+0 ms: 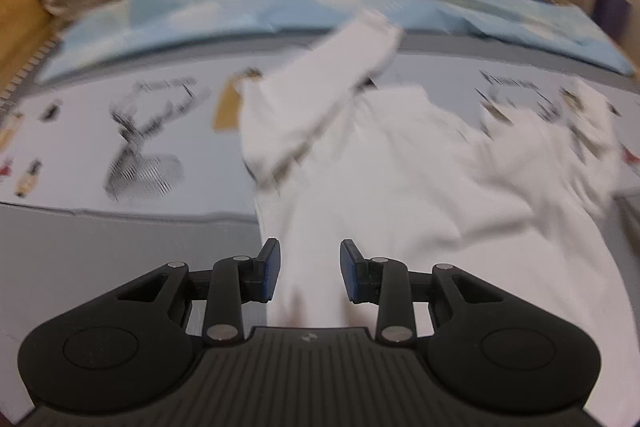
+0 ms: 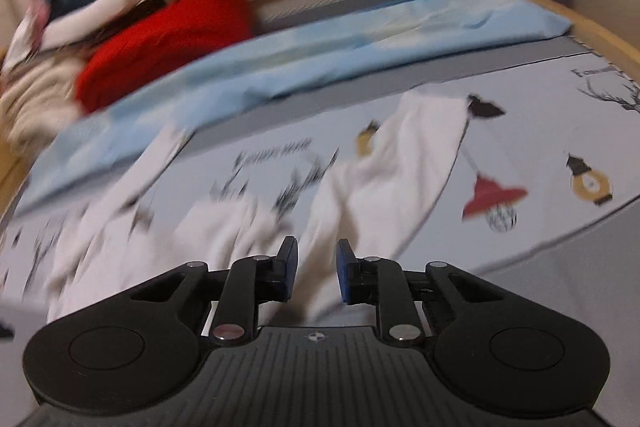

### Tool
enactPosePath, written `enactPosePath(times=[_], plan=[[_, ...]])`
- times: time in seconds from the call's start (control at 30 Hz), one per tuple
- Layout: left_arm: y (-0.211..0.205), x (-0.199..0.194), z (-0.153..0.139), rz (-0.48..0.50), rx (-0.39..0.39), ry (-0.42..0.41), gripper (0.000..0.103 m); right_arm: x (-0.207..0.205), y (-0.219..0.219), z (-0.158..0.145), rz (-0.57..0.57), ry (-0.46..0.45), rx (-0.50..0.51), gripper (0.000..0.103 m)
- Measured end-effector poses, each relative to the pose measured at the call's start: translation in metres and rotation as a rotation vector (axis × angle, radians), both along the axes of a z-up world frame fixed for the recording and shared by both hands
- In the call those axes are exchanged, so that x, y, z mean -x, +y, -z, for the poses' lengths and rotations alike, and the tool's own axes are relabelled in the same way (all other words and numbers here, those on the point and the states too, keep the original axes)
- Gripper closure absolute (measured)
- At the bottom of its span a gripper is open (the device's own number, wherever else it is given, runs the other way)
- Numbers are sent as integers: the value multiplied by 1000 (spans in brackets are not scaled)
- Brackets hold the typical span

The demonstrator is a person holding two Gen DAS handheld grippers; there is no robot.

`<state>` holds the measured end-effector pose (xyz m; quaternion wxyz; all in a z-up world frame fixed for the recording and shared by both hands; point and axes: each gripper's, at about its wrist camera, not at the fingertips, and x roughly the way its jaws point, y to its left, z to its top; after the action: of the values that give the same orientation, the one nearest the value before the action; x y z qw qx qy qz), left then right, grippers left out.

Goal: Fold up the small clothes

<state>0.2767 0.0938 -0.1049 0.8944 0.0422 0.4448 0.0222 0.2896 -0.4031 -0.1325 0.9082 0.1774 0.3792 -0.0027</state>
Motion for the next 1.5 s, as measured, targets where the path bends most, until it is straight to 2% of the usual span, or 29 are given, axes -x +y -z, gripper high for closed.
enactPosePath(times=[0.07, 0.17, 0.33, 0.47, 0.57, 0.6, 0.67, 0.7, 0.77, 0.87, 1.0, 1.07, 1.13, 1.17, 1.23, 1.27, 1.3, 1.33, 1.4, 1.47, 1.5], plan=[[-16, -17, 0, -35, -17, -15, 66, -24, -3, 10, 33, 1, -4, 81], [-27, -27, -2, -54, 14, -25, 66, -56, -4, 25, 69, 12, -11, 80], [-34, -42, 4, -50, 21, -6, 66, -105, -16, 54, 135, 40, -1, 61], [-29, -51, 14, -59, 23, 15, 66, -136, -28, 79, 180, 84, -21, 60], [-28, -56, 15, -62, 38, 28, 66, -156, -22, 93, 156, 123, 44, 60], [-27, -57, 15, -61, 37, 23, 66, -161, -19, 96, 153, 130, 66, 62], [-27, -60, 16, -59, 21, 18, 66, -164, -15, 99, 158, 120, 89, 83], [-26, -62, 17, -62, 18, 21, 66, -165, -16, 98, 163, 120, 101, 97], [-23, -65, 18, -71, 27, 27, 66, -161, -21, 86, 184, 67, 85, 98], [-18, -70, 17, -95, 35, 34, 66, -143, -39, 42, 238, -106, 69, 98], [-16, -73, 10, -104, 50, 15, 66, -79, -92, -23, 418, -454, -54, 98], [-17, -73, 8, -103, 56, 9, 66, -42, -122, -31, 545, -519, -68, 98], [-19, -72, 6, -96, 61, 9, 66, -11, -155, -13, 703, -457, -73, 98], [-21, -72, 6, -92, 64, 10, 66, 0, -171, 4, 775, -375, -61, 97], [-24, -70, 6, -80, 64, 13, 66, 16, -202, 55, 858, -112, -69, 91], [-26, -70, 5, -76, 64, 13, 66, 26, -214, 79, 886, -14, -105, 91], [-28, -69, 6, -71, 64, 13, 66, 43, -223, 97, 950, 43, -130, 91], [-29, -68, 6, -69, 62, 12, 66, 55, -230, 104, 1008, 53, -142, 91], [-32, -67, 7, -67, 54, 12, 66, 73, -243, 107, 1064, -1, -201, 92], [-35, -67, 8, -59, 48, 16, 66, 74, -253, 108, 1025, -31, -258, 84], [-36, -66, 9, -54, 44, 15, 66, 73, -258, 109, 989, -51, -288, 76]])
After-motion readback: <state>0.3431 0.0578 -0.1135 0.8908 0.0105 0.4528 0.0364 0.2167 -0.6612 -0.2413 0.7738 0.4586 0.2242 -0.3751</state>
